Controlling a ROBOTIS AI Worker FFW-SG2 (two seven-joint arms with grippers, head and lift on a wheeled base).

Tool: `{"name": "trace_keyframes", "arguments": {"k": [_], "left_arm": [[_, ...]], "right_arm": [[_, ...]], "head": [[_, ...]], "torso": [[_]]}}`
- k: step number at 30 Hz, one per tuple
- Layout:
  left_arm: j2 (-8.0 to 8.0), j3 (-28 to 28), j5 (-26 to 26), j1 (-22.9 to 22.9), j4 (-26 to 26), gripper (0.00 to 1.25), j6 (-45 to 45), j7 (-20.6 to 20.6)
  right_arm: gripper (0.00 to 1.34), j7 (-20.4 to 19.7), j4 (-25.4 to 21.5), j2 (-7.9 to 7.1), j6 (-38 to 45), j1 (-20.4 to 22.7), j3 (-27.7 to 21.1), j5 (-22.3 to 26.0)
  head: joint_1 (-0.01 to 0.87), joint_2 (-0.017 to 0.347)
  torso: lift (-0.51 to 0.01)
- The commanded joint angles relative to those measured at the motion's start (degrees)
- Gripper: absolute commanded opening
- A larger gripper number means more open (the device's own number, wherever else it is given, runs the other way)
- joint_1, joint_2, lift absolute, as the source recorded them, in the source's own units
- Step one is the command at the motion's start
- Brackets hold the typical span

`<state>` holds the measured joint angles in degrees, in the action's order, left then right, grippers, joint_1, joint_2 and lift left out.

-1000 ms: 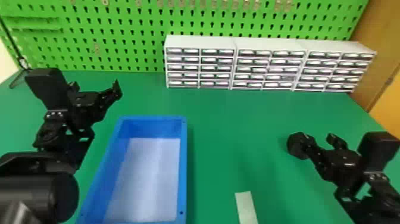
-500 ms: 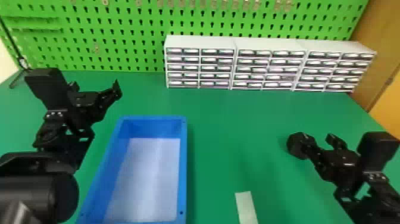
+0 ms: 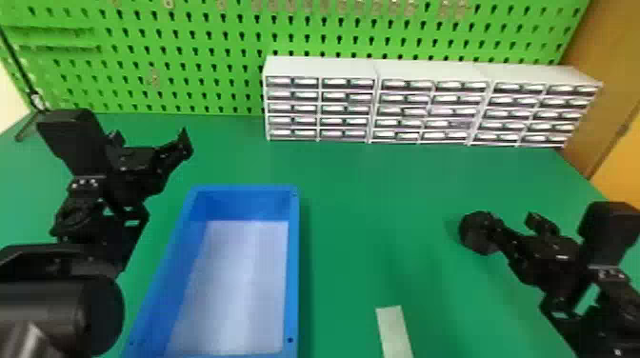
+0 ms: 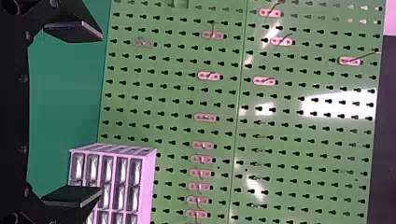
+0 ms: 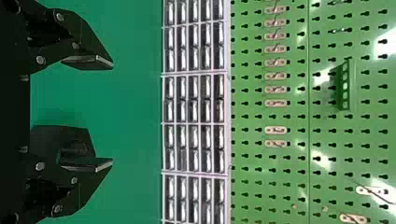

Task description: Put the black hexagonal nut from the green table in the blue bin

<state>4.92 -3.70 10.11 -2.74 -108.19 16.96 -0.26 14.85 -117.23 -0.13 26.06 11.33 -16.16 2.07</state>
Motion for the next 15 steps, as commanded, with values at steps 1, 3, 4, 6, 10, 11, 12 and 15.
{"name": "trace_keyframes", "arguments": {"k": [1,3,4,6,10,11,12,15], "left_arm": [[0.00,-0.17,0.00,0.02,0.00,1.12,0.00,0.00],[0.00,-0.25,0.00,0.02,0.00,1.12,0.00,0.00],[0.00,-0.25,0.00,0.02,-0.09,1.12,0.00,0.00],[0.00,-0.25,0.00,0.02,-0.09,1.12,0.00,0.00],[0.00,-0.34,0.00,0.19,-0.09,1.12,0.00,0.00],[0.00,-0.43,0.00,0.19,-0.09,1.12,0.00,0.00],[0.00,-0.43,0.00,0.28,-0.18,1.12,0.00,0.00],[0.00,-0.78,0.09,0.46,-0.26,1.12,-0.18,0.00]], "right_arm": [[0.81,0.00,-1.68,-1.01,5.23,-0.87,0.08,0.39],[0.81,0.00,-2.30,-1.27,7.60,-1.22,-0.01,0.39],[0.81,0.00,-2.65,-1.36,8.83,-1.40,-0.10,0.30],[0.81,0.00,-3.09,-1.62,10.06,-1.57,-0.19,0.30],[0.81,-0.09,-4.06,-1.80,12.08,-1.66,-0.27,-0.31],[0.81,-0.09,-4.06,-1.80,12.35,-1.66,-0.27,-0.40],[0.81,-0.09,-4.14,-1.80,12.78,-1.75,-0.36,-0.49],[0.81,-0.26,-4.32,-1.97,14.54,-2.19,-0.36,-0.40]], "head": [[0.692,0.008],[0.692,0.008],[0.692,0.008],[0.692,0.008],[0.692,0.008],[0.692,0.008],[0.692,0.008],[0.692,0.008]], "torso": [[-0.097],[-0.097],[-0.097],[-0.097],[-0.097],[-0.097],[-0.097],[-0.097]]}}
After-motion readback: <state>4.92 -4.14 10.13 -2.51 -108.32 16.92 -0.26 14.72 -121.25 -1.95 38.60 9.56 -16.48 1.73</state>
